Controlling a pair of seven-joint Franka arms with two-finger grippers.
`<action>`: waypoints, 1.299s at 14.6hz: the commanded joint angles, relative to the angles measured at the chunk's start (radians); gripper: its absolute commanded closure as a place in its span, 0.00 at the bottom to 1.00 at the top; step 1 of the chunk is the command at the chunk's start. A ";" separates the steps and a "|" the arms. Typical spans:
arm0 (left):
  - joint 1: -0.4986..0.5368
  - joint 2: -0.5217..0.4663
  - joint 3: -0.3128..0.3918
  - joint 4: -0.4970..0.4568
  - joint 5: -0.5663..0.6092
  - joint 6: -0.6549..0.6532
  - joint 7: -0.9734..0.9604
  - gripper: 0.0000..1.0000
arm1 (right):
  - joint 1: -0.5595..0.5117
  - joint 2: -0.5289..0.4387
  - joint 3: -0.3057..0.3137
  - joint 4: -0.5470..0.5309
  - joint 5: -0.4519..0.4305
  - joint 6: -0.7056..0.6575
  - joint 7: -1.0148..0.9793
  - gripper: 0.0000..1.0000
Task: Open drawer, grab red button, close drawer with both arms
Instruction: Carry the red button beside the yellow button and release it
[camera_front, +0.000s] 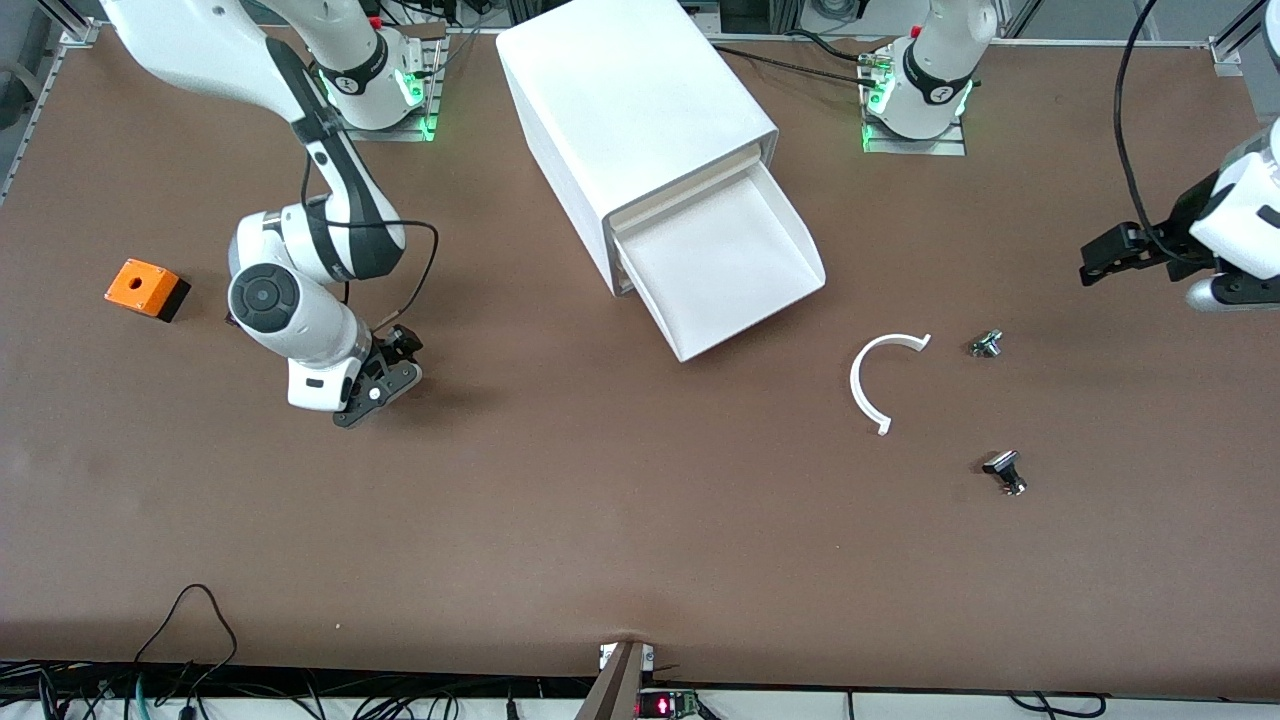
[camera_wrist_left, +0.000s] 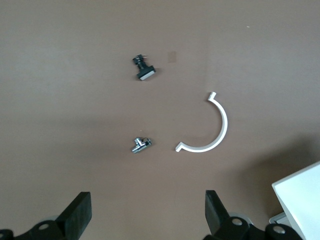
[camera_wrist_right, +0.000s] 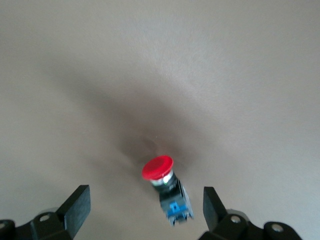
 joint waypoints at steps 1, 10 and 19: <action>-0.042 -0.010 0.031 0.016 -0.009 -0.020 -0.001 0.00 | -0.003 -0.030 0.005 0.085 0.024 -0.136 0.012 0.00; -0.045 0.005 0.025 -0.059 0.017 -0.017 0.010 0.00 | -0.017 -0.125 -0.016 0.335 0.113 -0.373 0.009 0.00; -0.073 0.056 -0.038 -0.077 -0.054 -0.018 -0.218 0.00 | -0.074 -0.199 -0.132 0.464 0.105 -0.658 -0.007 0.00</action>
